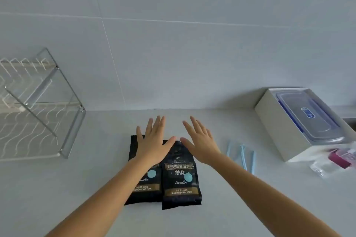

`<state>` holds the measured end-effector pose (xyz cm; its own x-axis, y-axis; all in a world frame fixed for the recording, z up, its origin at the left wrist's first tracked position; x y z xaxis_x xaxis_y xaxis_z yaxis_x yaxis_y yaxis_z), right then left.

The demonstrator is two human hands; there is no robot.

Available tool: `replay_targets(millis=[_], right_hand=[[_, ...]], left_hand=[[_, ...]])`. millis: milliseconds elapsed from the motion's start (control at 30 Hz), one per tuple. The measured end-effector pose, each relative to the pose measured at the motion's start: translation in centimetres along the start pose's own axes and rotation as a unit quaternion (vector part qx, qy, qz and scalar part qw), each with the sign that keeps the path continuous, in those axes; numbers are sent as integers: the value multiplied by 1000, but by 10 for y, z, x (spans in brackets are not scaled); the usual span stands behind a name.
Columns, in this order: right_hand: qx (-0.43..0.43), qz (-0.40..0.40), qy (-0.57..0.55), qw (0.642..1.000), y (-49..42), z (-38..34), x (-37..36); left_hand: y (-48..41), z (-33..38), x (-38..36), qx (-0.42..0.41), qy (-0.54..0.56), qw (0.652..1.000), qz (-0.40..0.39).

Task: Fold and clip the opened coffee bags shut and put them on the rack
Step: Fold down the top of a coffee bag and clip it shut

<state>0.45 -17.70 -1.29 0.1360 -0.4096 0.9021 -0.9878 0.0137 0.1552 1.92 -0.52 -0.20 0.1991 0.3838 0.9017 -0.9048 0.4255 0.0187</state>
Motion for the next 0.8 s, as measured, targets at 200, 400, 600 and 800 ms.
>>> replay_targets(millis=[200,400,600,800], right_hand=[[-292,-75,-223,927,50,38,-100],[-324,-155,-496,791,37,38,-75],[-281,-111,-537,788,40,27,-59],[-240,-47,-543,803,55,15,-45]], left_hand=[[88,-12,-92,71,-34,994,-71],[61,-20,-86,125,86,988,-41],[42,-7,-61,178,421,889,16],[43,0,-51,234,515,820,91]])
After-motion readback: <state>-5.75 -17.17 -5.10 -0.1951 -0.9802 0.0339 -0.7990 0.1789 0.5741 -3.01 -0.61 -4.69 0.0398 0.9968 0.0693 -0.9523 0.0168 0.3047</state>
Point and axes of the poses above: each hand's wrist, its own y-axis away from the middle knuckle, its own x-axis out of the back of the hand, z = x × y, the point moved 2 cm from there along -y, towards the middle knuckle, and after that the axes turned 11 degrees about -x, right-handed, at the moved point
